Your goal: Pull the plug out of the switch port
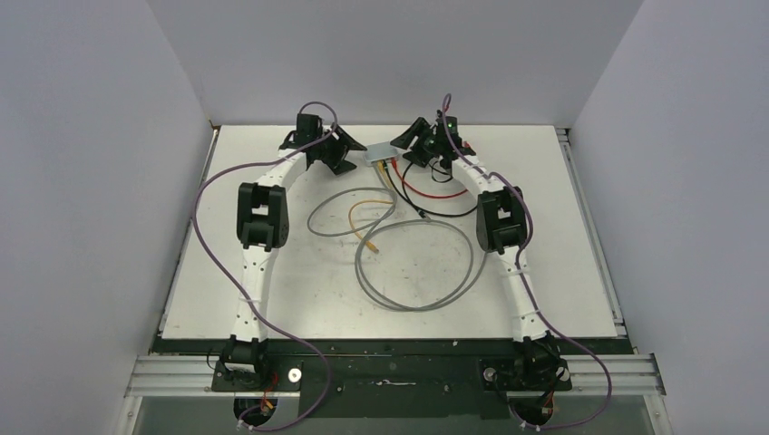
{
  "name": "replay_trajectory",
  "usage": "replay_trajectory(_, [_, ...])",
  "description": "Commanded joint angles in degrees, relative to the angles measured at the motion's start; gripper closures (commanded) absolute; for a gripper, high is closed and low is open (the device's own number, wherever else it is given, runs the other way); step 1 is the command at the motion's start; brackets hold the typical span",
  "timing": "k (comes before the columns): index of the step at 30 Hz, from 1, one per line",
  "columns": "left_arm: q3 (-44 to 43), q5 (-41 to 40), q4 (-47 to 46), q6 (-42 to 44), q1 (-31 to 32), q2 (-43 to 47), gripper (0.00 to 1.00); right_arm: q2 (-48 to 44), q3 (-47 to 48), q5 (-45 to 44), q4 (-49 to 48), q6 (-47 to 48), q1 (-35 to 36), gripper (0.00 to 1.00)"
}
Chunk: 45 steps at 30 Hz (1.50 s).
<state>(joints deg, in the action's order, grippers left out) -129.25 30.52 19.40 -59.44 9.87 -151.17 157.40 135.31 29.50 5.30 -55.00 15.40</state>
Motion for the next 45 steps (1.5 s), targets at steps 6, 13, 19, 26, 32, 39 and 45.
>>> replay_trajectory(6, [-7.22,1.96,-6.15,-6.04,-0.56,-6.02,0.42,4.59,2.12,2.48,-0.34,-2.06,0.68,0.37])
replay_trajectory(13, [-5.31,3.33,-5.72,-4.96,1.03,-5.60,0.53,4.18,0.70,5.04,1.32,-1.10,0.76,0.46])
replay_trajectory(19, [1.86,4.64,-7.40,-3.62,1.95,-1.79,0.62,3.27,-0.53,7.18,3.70,0.55,0.86,0.55])
replay_trajectory(26, [10.52,4.88,-7.27,-0.42,2.59,4.86,0.66,1.17,-2.07,8.90,5.79,2.47,1.25,0.61])
replay_trajectory(32, [19.87,4.99,-10.24,-0.28,3.46,11.26,0.67,-1.14,-4.35,10.80,7.40,4.31,2.20,0.64])
replay_trajectory(39, [33.13,2.90,-13.03,0.05,4.37,19.58,0.67,-3.95,-8.49,10.32,11.85,8.89,2.28,0.64])
replay_trajectory(45, [39.53,-0.98,-10.80,2.62,3.41,24.92,0.44,-6.21,-10.73,9.85,12.51,10.79,1.08,0.43])
